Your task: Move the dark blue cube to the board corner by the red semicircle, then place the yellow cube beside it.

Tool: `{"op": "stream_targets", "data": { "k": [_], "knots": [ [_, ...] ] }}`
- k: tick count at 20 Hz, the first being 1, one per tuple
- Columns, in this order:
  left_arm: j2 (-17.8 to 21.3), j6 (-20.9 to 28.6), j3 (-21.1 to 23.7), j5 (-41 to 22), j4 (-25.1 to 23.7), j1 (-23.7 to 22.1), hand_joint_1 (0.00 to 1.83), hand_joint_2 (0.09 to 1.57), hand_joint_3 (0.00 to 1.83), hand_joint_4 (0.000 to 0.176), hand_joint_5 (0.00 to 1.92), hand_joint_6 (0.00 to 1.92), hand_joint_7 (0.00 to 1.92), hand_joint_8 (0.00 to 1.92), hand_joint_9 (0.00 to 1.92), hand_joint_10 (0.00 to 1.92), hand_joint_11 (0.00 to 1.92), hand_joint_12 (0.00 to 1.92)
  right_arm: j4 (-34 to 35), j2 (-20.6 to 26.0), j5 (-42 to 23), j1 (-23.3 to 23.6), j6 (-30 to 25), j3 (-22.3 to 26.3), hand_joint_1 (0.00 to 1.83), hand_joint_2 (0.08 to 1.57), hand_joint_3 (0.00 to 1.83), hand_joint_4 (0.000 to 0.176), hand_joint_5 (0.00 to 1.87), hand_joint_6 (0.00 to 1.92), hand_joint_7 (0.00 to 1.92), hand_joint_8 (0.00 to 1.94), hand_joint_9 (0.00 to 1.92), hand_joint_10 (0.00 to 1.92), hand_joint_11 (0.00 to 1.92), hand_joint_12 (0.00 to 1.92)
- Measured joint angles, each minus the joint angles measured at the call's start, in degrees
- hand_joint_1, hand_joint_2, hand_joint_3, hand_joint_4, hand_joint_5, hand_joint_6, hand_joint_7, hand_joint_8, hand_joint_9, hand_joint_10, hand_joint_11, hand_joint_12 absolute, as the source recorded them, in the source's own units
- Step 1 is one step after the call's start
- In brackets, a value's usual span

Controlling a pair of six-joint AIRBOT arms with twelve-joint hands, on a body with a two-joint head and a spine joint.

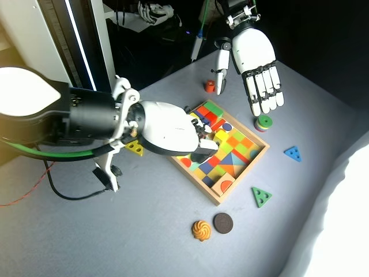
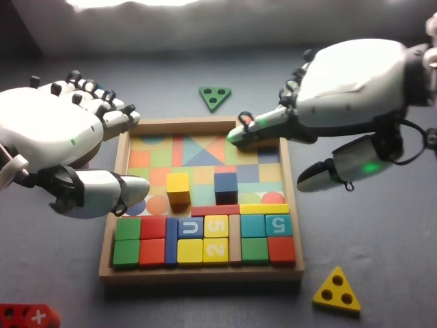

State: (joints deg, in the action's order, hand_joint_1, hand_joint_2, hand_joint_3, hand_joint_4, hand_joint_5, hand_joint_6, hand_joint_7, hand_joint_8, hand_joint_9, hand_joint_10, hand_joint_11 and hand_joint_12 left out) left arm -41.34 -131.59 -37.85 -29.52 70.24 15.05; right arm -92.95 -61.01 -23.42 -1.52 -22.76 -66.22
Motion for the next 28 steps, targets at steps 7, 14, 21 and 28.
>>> {"op": "stream_targets", "data": {
  "k": [7, 14, 21, 28],
  "knots": [
    [0.0, -0.85, 0.0, -0.31, 1.86, 0.26, 0.0, 1.29, 0.01, 0.0, 0.12, 0.0, 0.09, 0.0, 0.05, 0.0, 0.01, 0.06, -9.11, -5.11, -2.12, 0.26, -4.11, -4.22, 1.74, 1.19, 0.0, 0.0, 0.16, 0.0, 1.2, 1.94, 1.61, 1.92, 1.76, 1.92],
    [0.0, -0.87, 0.0, -0.37, 2.27, 0.48, 0.0, 1.28, 0.0, 0.0, 0.13, 0.0, 0.1, 0.0, 0.06, 0.0, 0.0, 0.11, -11.67, -10.34, -2.64, -0.2, -4.2, -9.68, 1.78, 1.19, 0.0, 0.0, 0.15, 0.01, 1.14, 1.94, 1.46, 1.92, 1.61, 1.92],
    [0.02, -0.87, 0.0, -0.55, 2.43, 0.48, 0.0, 1.29, 0.0, 0.0, 0.09, 0.0, 0.05, 0.0, 0.02, 0.0, 0.0, 0.01, -13.25, -11.26, -2.71, -0.22, -4.48, -10.95, 1.72, 1.22, 0.0, 0.0, 0.18, 0.0, 0.99, 1.9, 1.38, 1.92, 1.53, 1.92],
    [0.02, -1.05, 0.0, -0.57, 2.45, 0.48, 0.0, 1.27, 0.0, 0.0, 0.04, 0.0, 0.01, 0.0, 0.0, 0.0, 0.0, 0.0, -13.18, -12.04, -2.64, -1.31, -6.1, -10.95, 1.72, 1.24, 0.0, 0.0, 0.15, 0.0, 1.1, 1.94, 1.42, 1.92, 1.52, 1.92]
  ]
}}
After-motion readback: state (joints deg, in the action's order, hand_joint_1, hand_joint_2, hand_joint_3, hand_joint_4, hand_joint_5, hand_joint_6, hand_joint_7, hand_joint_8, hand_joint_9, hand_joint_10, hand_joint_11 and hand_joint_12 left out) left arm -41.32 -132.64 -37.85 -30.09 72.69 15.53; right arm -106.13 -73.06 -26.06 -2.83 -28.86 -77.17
